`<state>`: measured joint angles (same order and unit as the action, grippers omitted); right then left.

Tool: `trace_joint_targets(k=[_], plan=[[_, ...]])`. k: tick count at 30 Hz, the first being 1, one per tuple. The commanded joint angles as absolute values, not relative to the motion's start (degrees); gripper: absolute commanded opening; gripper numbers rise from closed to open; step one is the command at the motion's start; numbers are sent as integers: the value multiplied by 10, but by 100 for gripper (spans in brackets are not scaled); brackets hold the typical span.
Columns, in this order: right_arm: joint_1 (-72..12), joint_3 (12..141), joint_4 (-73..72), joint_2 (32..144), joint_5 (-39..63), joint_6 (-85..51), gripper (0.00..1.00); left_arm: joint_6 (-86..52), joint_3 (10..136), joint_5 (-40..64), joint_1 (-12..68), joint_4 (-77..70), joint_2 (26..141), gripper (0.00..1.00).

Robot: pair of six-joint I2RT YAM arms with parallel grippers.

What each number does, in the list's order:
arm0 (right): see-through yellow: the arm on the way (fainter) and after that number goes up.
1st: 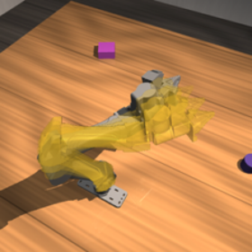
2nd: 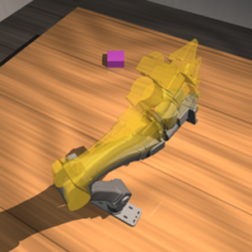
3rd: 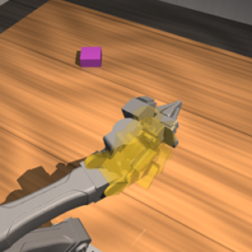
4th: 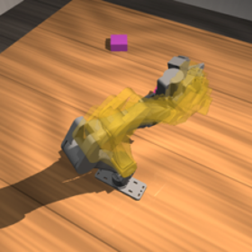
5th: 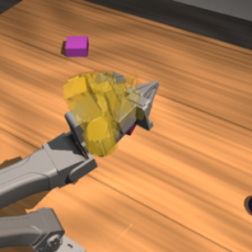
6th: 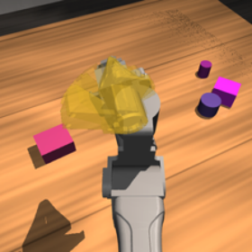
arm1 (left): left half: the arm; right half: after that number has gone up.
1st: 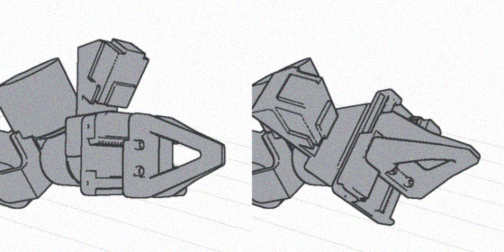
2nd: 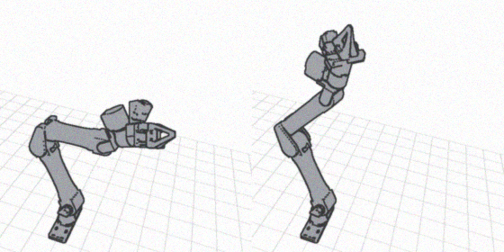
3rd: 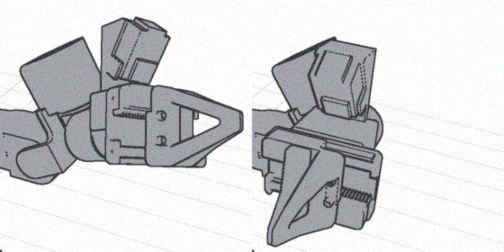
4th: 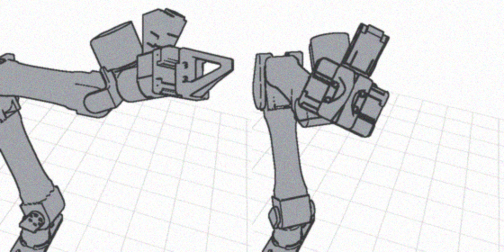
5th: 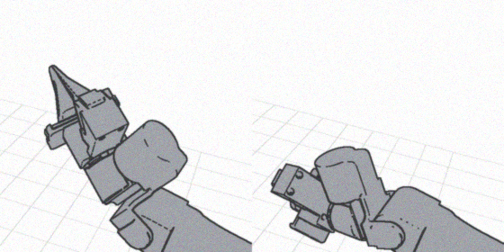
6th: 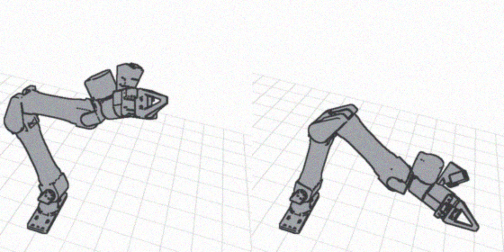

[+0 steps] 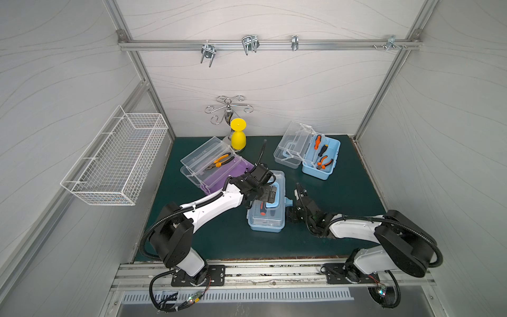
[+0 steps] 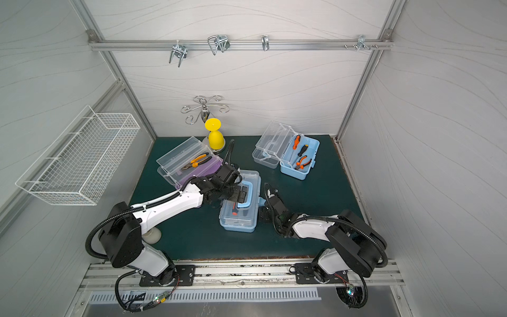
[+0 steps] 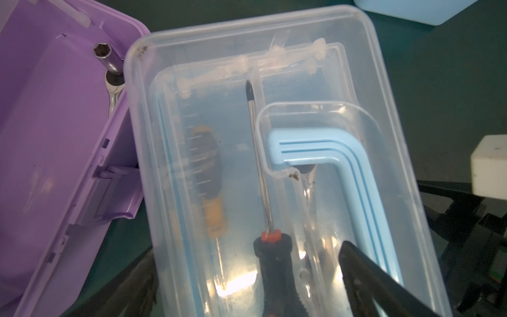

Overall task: Close toolboxes
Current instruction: Fasten the toolbox latch on the toolbox.

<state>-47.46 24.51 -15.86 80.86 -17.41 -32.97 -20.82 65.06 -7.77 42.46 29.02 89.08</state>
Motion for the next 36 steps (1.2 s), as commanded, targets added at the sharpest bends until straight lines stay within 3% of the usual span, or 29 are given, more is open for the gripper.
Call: trace_joint_targets(k=[1, 11, 26, 36], plan=[[-472, 243, -172, 807, -240, -328, 79, -210, 636, -74, 431, 305, 913, 99], [-454, 268, -126, 766, -219, -284, 82, -210, 631, -81, 430, 302, 910, 99], [-345, 302, -125, 739, 132, -348, 76, -206, 621, -85, 430, 287, 884, 99], [-313, 271, -197, 740, 215, -488, 68, -201, 615, -88, 431, 286, 862, 99]])
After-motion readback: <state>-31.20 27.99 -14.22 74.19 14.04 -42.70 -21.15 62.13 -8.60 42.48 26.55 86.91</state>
